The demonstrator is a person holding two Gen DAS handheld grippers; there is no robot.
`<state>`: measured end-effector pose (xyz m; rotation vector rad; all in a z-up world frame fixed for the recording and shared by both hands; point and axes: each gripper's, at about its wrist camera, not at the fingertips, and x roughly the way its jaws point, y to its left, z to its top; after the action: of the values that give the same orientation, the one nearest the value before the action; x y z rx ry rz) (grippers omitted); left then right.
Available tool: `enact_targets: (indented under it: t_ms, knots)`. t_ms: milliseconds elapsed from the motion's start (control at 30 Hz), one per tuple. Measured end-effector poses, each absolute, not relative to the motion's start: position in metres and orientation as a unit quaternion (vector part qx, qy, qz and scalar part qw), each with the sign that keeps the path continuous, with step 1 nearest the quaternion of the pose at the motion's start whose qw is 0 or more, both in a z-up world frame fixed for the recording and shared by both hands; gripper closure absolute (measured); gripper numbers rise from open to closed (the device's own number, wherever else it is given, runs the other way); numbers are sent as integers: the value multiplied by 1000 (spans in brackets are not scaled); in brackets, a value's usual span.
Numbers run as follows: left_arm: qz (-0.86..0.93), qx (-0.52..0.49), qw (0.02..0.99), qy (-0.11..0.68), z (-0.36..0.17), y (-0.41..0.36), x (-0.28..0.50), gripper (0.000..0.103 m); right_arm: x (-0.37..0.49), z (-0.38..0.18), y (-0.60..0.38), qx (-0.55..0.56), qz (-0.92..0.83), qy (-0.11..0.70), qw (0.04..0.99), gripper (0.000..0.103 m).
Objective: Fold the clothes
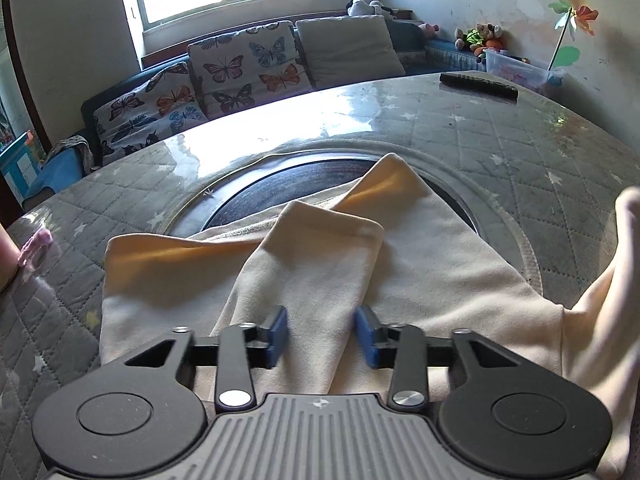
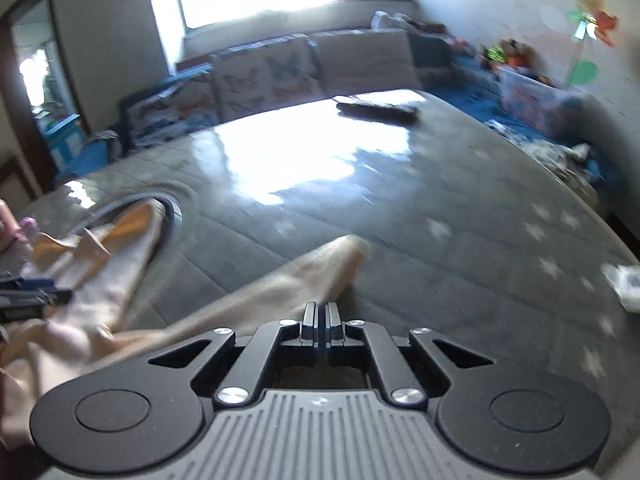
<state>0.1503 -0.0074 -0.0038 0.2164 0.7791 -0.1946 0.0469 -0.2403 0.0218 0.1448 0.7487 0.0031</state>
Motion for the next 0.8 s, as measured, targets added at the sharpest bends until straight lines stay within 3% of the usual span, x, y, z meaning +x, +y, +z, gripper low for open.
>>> enact_targets:
  t_ms: [100, 200, 333, 400, 467, 667, 800]
  knots:
    - [-91, 106, 916, 375, -2, -6, 149, 92, 39, 19, -246, 66, -23, 365, 928, 96]
    - [-85, 97, 922, 366, 3, -1, 146, 97, 42, 24, -243, 65, -20, 357, 932, 92]
    - [-62, 69, 935, 343, 22, 19, 138, 98, 50, 20, -231, 58, 6, 360, 931, 77]
    - [-43, 48, 942, 329, 35, 37, 131, 99, 56, 15, -224, 54, 14, 365, 929, 76]
    - [-22, 29, 949, 314, 48, 57, 121, 99, 60, 11, -219, 51, 17, 371, 927, 69]
    - [51, -10, 957, 285, 71, 117, 83, 100, 61, 3, -219, 52, 8, 379, 924, 58]
    - [39, 3, 953, 300, 69, 118, 73, 99, 59, -2, -224, 60, 1, 384, 921, 56]
